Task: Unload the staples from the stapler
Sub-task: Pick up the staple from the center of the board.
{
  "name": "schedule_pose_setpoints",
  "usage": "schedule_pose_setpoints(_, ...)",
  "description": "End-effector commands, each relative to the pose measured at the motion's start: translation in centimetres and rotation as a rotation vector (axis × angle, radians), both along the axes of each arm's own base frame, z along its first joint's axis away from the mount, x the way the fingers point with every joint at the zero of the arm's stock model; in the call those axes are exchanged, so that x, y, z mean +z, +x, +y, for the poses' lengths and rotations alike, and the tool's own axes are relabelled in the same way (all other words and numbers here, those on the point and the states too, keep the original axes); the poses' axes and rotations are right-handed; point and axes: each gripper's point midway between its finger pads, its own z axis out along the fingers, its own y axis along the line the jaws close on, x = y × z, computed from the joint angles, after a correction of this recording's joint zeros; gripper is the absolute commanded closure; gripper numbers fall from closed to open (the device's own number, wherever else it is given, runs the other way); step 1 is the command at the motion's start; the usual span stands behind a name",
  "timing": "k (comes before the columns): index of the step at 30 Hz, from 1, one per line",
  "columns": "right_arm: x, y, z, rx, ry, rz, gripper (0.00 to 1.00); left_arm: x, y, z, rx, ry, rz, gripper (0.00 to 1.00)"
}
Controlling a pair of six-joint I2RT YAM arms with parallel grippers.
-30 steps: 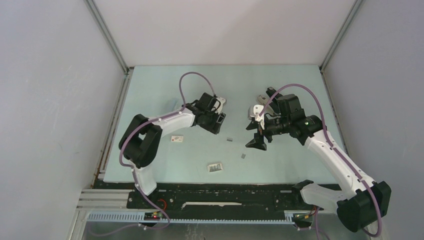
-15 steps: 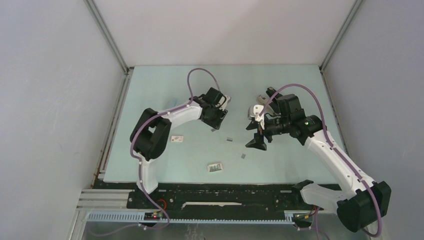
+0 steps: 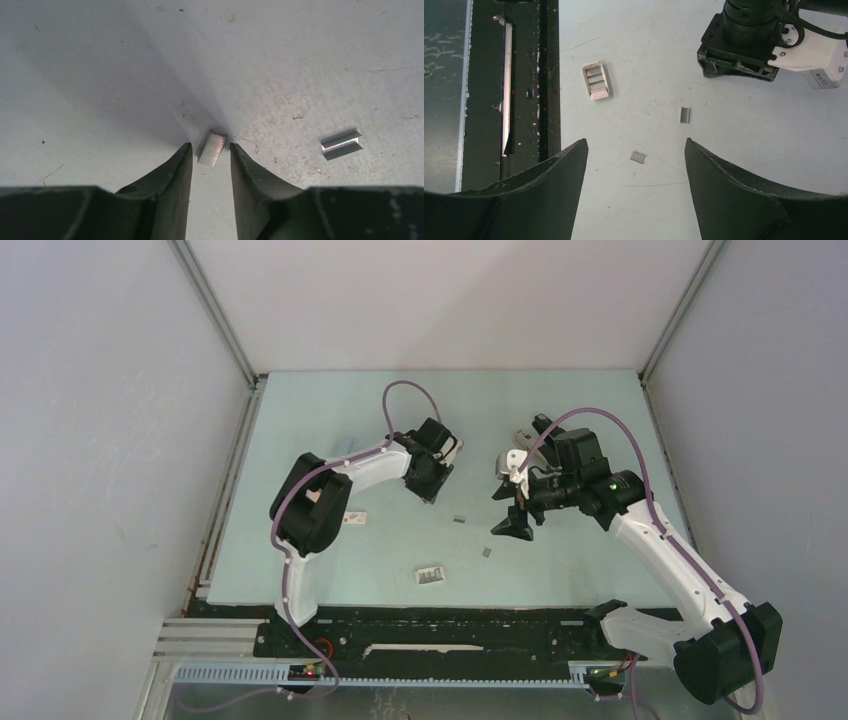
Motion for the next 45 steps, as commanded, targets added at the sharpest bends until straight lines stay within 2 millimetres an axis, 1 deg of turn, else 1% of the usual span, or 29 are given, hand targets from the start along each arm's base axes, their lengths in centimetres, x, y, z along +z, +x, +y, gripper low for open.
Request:
schedule_pose_setpoints(1,0.7,-0.2,0.2,0.01,0.016,-0.039,0.2,1.0,1.0,-0.9,-0.022,0.013,-0.038,0.62)
schedule_pose_setpoints(8,0.8,-0.2,0.2,0.009,0.017,-0.043,0.2,0.5,0.6,-1.4,-0.041,0.03,-0.021,0.65)
schedule_pose_setpoints(14,0.9,-0.2,0.2,0.008,0.017,-0.045,0.2,0.4,0.5,-1.3,-0.035,0.034,-0.014,0.79)
schedule_pose_setpoints(17,1.0,-0.2,0.2,0.008,0.019,-0.049,0.19,0.5,0.2,-1.3,-0.026,0.025,-0.016,0.84)
schedule_pose_setpoints(23,1.0,-0.3,0.1,0.009,0.019,-0.049,0.19,2.2,-0.2,-1.2,0.033,-0.044,-0.063,0.89)
schedule_pose_setpoints(28,1.1,-0.3,0.1,0.01,0.021,-0.054,0.19,4.4,-1.1,-1.2,0.091,-0.145,-0.115,0.89)
schedule_pose_setpoints(32,1.2,-0.4,0.1,0.011,0.023,-0.058,0.19,5.5,-2.3,-0.7,0.148,-0.218,-0.147,0.9)
schedule_pose_setpoints(35,1.3,-0.4,0.1,0.011,0.025,-0.06,0.19,6.2,-3.5,-0.5,0.189,-0.267,-0.164,0.9)
schedule_pose_setpoints(37,1.3,-0.5,0.1,0.012,0.025,-0.057,0.19,6.6,-4.7,-0.6,0.202,-0.304,-0.17,0.9)
schedule_pose_setpoints(38,1.3,-0.5,0.1,0.013,0.026,-0.056,0.19,6.6,-5.3,-0.3,0.22,-0.307,-0.182,0.9)
schedule_pose_setpoints(39,1.3,-0.5,0.1,0.013,0.025,-0.055,0.19,7.1,-5.7,-0.3,0.232,-0.322,-0.197,0.9)
schedule_pose_setpoints(42,1.3,-0.5,0.1,0.015,0.028,-0.057,0.19,7.3,-8.0,-0.3,0.258,-0.355,-0.212,0.9)
schedule_pose_setpoints(45,1.3,-0.6,0.2,0.016,0.03,-0.052,0.19,8.0,-9.9,-0.6,0.287,-0.396,-0.238,0.9)
